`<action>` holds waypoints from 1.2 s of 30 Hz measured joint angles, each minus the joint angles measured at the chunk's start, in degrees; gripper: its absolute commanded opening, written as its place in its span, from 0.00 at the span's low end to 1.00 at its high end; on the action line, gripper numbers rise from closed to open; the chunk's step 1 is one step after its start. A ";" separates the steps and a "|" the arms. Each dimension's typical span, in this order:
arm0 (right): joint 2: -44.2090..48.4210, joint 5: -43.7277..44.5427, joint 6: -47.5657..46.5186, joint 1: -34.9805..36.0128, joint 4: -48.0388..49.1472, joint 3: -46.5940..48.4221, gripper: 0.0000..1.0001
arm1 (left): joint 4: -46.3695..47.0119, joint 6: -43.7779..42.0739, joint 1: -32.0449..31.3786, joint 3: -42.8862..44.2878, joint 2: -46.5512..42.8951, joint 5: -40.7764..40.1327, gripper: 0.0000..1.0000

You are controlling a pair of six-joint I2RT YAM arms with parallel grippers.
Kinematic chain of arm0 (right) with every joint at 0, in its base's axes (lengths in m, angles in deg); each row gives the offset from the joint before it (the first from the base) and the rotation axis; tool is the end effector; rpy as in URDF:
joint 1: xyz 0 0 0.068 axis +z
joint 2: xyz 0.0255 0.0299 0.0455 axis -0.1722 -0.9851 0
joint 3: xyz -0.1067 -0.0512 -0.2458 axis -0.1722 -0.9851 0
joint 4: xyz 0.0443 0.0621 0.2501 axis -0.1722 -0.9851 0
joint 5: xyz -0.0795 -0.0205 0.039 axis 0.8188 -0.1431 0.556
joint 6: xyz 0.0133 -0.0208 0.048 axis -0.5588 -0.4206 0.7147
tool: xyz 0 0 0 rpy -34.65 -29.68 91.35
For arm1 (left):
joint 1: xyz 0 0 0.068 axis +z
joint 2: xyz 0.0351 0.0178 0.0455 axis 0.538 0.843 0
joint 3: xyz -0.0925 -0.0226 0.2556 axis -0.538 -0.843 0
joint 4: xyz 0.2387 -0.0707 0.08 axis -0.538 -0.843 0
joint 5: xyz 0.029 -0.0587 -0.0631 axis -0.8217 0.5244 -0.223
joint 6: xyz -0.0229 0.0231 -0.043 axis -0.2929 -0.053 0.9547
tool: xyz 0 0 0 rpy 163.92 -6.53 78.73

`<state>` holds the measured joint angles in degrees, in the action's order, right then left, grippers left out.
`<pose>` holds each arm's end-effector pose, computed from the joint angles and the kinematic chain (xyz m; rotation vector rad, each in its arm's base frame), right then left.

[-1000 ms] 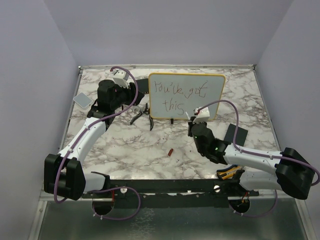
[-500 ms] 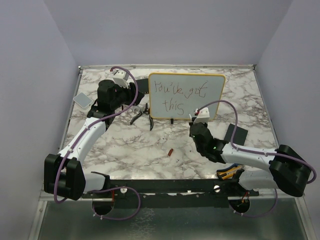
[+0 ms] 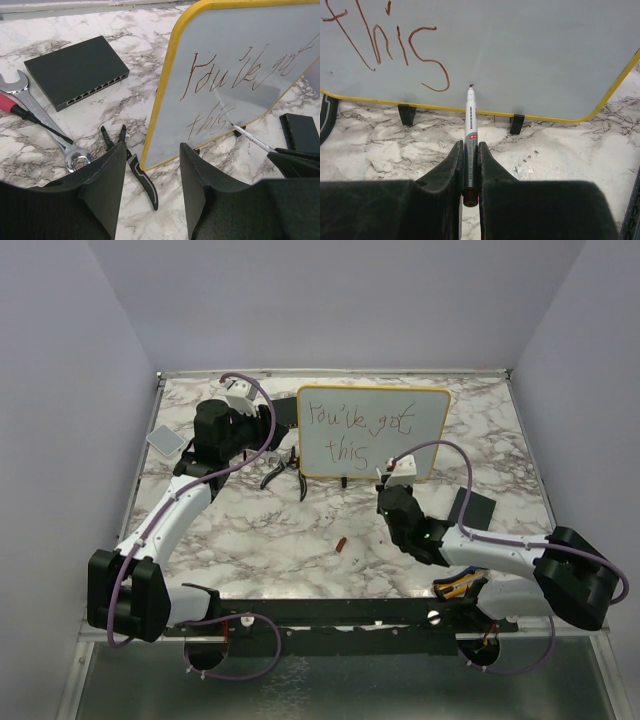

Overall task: Write a sentence on the whiteboard
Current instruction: Write a sentence on the whiteboard, then pick up the pen cap from the center of the board.

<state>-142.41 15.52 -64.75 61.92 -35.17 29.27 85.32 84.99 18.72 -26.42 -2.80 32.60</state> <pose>0.1761 0.1836 0.1974 -0.0615 1.8613 0.0288 0.2848 -0.0832 0.3145 0.2580 1.8574 -0.6731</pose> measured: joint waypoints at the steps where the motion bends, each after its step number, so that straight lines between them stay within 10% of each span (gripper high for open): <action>1: 0.35 -0.13 -0.04 0.00 -0.22 0.00 0.01 | 0.00 0.02 0.00 0.00 -0.09 -0.02 0.48; 15: 25.03 -8.35 -0.15 -0.22 -11.54 -1.90 0.01 | -0.17 -0.17 -3.72 -0.15 -0.22 -2.51 0.49; 36: 38.86 -15.37 12.50 -0.28 -32.22 -5.46 0.01 | -0.96 9.51 -37.33 -13.57 3.52 -17.64 0.51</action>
<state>-103.55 0.15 -52.25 61.64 -67.39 23.81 84.36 94.50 -18.61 -39.99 0.72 14.96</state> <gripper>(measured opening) 0.117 0.513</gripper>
